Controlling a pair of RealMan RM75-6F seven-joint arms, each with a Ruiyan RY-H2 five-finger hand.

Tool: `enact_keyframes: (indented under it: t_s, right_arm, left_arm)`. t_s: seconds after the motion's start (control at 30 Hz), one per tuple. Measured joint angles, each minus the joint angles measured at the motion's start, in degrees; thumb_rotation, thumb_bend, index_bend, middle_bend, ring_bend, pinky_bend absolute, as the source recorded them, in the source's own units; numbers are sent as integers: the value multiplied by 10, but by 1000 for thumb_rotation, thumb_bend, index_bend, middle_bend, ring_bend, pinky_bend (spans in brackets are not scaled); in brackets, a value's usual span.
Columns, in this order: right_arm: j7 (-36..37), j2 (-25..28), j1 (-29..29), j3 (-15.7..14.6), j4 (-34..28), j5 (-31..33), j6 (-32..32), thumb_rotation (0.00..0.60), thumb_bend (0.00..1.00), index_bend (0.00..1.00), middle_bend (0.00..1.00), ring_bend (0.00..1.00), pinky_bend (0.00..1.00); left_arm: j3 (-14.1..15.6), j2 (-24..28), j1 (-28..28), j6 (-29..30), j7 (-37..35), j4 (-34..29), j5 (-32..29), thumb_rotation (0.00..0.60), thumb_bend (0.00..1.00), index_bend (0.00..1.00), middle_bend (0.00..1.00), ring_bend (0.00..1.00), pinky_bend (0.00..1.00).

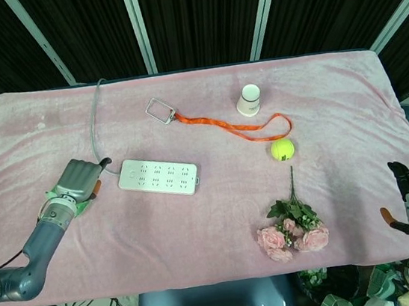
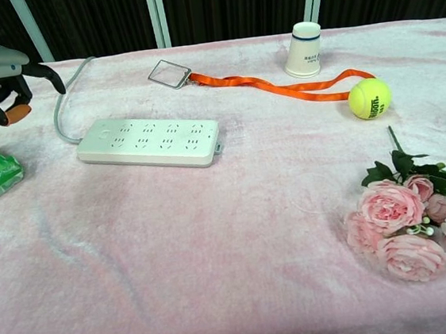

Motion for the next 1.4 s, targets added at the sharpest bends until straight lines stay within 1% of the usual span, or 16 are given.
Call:
enact_keyframes:
  t_s: [0.2,0.4,0.87,1.4]
  right_arm:
    - [-1,0,0,0,0,1,0,600,209,32,90,193,202]
    - [0,1,0,1,-1,5,-2,600,209,32,90,193,202]
    - [-2,3,-1,1,-3,10,-5,600,211,32,90,193,202]
    - [-1,4,-1,2,-6,15,-7,600,211,32,90,193,202]
  left_arm:
    - [-1,-19,-1,-32,-45,24,30,600,586,173,683,749,816]
    - [0,-35,-3,-40,-64,38,46,600,586,173,684,752,816]
    - [9,-61,-9,-61,-84,70,42,600,586,173,684,752,816]
    - [15,-85,-12,-78,-107,103,53,600,586,173,684,753,816]
